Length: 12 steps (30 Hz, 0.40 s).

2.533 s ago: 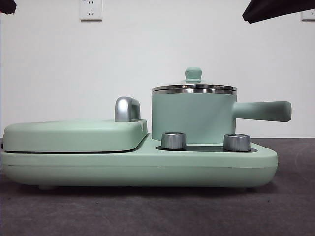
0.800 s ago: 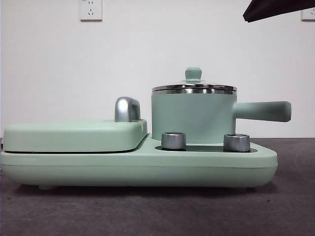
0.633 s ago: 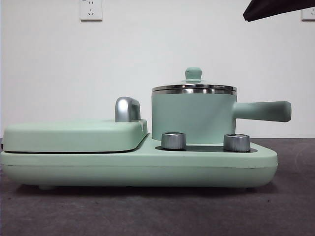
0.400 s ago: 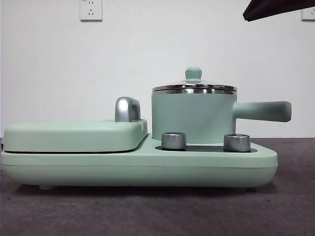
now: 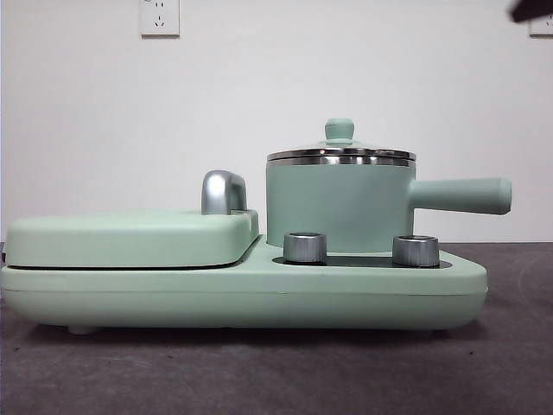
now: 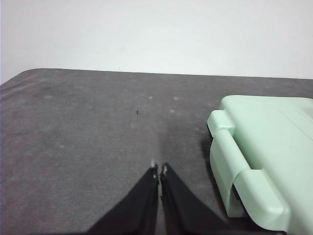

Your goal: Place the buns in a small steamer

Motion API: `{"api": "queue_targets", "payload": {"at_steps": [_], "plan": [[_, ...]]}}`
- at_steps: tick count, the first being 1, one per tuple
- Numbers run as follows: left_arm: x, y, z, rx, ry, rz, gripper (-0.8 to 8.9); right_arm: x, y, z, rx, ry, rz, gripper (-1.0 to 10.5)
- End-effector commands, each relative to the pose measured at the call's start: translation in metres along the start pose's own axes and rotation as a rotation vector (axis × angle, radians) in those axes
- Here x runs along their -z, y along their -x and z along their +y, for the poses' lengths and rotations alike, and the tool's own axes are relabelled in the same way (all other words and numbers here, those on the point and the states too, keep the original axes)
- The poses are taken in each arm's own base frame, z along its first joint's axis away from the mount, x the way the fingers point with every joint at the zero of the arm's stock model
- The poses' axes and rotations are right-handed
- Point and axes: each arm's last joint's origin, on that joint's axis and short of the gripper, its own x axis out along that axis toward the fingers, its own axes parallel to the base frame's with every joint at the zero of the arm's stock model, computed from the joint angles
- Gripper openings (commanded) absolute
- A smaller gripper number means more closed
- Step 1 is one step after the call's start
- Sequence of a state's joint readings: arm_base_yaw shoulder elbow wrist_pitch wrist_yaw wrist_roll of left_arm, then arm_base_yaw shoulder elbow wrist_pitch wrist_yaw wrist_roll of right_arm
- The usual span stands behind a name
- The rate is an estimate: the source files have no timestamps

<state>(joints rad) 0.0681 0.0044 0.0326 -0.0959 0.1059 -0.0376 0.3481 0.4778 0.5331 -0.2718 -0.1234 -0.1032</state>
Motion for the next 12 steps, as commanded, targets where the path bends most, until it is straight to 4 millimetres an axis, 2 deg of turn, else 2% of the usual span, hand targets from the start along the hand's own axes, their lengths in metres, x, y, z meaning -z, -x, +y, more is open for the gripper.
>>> {"api": "queue_targets", "payload": {"at_steps": [1, 6, 12], "plan": [[0.005, -0.002, 0.001, -0.004, -0.009, 0.005, 0.12, 0.022, 0.005, -0.006, 0.106, 0.05, -0.009, 0.2], [0.005, -0.002, 0.001, -0.004, -0.009, 0.005, 0.12, 0.063, 0.007, -0.015, 0.255, 0.001, -0.098, 0.2], [0.005, -0.002, 0.001, -0.004, -0.009, 0.005, 0.12, 0.099, 0.005, -0.016, 0.357, -0.015, -0.161, 0.2]]}}
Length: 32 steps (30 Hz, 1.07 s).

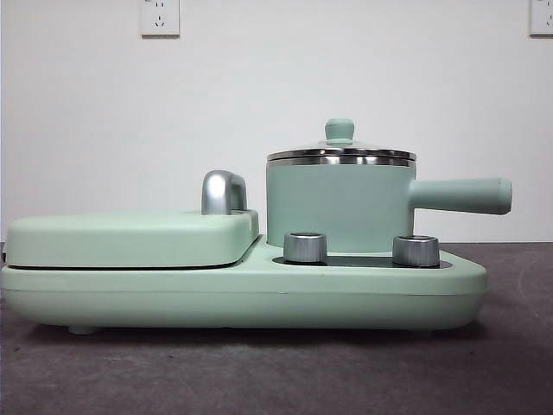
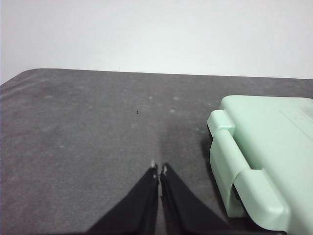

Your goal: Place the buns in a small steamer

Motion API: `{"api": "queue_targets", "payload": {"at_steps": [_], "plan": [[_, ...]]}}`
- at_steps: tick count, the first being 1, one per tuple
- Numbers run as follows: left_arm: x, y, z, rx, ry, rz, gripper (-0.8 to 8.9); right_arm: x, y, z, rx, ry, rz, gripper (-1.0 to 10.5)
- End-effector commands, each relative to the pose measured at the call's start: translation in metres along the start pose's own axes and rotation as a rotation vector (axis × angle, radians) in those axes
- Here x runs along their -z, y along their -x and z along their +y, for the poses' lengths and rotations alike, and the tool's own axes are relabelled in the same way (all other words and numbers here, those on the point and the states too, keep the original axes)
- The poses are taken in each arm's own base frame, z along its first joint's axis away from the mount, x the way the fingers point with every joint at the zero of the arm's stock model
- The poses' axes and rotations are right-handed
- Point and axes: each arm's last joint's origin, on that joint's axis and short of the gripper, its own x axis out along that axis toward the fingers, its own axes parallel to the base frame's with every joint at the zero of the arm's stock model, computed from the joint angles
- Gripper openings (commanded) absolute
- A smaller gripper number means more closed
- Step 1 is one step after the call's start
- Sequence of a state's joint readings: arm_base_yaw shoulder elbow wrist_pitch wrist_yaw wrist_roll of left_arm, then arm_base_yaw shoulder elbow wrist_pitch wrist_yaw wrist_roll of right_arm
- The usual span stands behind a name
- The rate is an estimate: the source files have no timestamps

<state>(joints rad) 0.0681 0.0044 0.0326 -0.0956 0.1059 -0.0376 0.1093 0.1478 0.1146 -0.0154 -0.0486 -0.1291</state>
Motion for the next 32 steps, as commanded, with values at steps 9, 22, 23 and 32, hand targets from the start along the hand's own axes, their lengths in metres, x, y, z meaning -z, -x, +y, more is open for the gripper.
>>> {"api": "queue_targets", "payload": {"at_steps": [9, 22, 23, 32], "plan": [[0.005, -0.002, 0.001, -0.004, -0.009, 0.005, 0.12, 0.027, 0.004, 0.002, 0.056, -0.062, -0.01, 0.2], [0.005, -0.002, 0.001, -0.004, -0.009, 0.005, 0.12, 0.026, 0.004, 0.001, 0.067, -0.083, -0.013, 0.2], [0.005, -0.002, 0.001, -0.004, -0.009, 0.005, 0.12, 0.026, 0.004, 0.001, 0.067, -0.083, -0.013, 0.2], [0.005, -0.002, 0.001, -0.004, -0.009, 0.005, 0.12, 0.026, 0.004, 0.001, 0.067, -0.083, -0.013, 0.2]]}}
